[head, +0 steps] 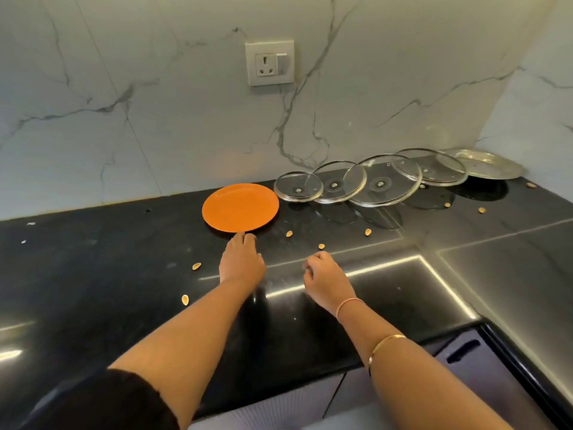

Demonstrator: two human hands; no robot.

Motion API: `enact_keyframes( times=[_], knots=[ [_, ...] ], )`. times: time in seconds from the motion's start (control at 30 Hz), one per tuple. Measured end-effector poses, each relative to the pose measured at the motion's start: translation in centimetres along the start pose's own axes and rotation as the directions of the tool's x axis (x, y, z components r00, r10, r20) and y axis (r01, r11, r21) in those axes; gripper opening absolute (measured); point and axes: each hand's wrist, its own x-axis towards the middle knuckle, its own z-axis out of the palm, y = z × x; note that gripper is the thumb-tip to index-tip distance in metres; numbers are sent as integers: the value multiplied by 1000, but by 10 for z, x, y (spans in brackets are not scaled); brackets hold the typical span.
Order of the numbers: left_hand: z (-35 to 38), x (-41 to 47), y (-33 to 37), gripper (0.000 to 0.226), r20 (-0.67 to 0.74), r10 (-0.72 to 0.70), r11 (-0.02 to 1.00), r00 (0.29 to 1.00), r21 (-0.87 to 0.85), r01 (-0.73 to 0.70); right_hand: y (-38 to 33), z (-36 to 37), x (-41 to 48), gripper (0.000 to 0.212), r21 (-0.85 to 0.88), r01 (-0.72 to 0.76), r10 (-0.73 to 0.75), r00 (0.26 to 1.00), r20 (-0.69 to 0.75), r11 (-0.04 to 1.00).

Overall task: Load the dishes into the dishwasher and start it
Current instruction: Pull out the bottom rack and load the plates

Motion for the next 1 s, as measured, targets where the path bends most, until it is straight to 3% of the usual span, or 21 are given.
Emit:
enact_keyframes(
  times=[0.2, 0.33, 0.5, 0.7, 0.83, 1.0],
  knots=[
    [12, 78, -19, 38, 132, 2, 984, 991, 174, -26, -1, 13, 63, 19, 26, -74, 74, 997, 5, 997],
    [26, 109, -26, 47, 275, -84, 932, 958, 361, -22, -3, 21, 89, 18, 48, -123, 124, 992, -17, 991],
    [30, 121, -16, 22, 362, 63, 782, 930, 562, -271, -5, 32, 99, 19, 58, -157, 161, 985, -65, 986],
    [30, 91, 12, 31, 469, 231, 694, 852, 535, -482, -17, 36, 82, 21, 119, -212, 226, 968, -110, 970],
    [28, 37, 34, 26, 508, 300, 705, 807, 452, -546, -27, 26, 56, 25, 271, -287, 330, 935, -131, 919],
    [24, -51, 64, 27, 538, 421, 674, 730, 353, -649, -15, 2, -14, 31, 511, -399, 553, 811, -191, 762]
  ],
)
